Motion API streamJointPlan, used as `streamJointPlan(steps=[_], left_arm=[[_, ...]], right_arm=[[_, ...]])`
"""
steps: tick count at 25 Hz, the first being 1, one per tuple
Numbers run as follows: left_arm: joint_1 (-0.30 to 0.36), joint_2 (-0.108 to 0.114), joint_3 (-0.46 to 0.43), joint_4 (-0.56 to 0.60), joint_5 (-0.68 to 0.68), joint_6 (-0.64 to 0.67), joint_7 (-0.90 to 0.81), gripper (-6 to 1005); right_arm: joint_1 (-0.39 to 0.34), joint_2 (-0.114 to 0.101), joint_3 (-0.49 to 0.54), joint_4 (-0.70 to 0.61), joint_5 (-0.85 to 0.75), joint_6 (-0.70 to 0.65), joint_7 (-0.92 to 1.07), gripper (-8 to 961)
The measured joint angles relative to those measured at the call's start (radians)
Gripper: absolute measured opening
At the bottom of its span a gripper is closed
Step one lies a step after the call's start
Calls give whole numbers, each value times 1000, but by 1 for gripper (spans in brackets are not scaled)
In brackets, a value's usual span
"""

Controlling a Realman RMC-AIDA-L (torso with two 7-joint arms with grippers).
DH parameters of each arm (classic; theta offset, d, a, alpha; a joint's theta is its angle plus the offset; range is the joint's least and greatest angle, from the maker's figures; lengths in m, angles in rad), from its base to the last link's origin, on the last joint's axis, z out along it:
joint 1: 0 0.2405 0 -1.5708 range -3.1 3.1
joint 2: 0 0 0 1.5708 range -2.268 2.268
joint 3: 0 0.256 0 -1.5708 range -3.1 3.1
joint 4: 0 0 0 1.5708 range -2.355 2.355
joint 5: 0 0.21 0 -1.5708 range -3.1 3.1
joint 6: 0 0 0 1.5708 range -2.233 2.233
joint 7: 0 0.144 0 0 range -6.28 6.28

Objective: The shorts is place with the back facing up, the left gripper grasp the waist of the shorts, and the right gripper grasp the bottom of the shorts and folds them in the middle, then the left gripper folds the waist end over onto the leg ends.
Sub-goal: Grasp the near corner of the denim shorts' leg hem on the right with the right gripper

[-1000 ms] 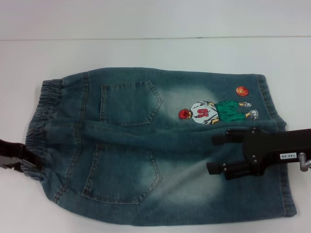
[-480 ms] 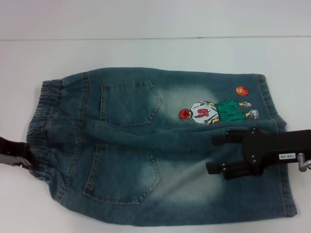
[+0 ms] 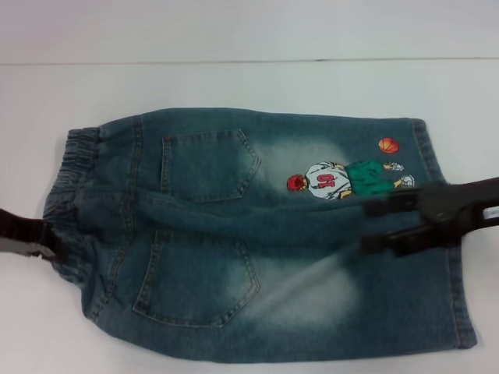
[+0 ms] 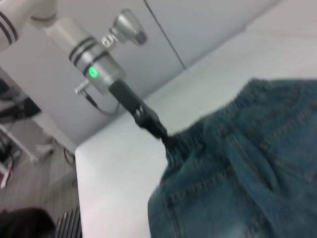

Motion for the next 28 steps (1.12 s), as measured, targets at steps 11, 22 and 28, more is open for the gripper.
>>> streamJointPlan(steps=[11,22,28], left_arm=[[-7,5,-8,5,-55,-8,0,63],[-22,13,-14,4,-60,-14,-13,63],[-27,14,-14,2,-60,-15,-15,64]], right_arm=[[17,-33,-2,-207,-334,-149,115,941],[-5,-33,-65,-169,-493,-152,104,941],[-7,-33,-92,-144,-546,-150,97,941]])
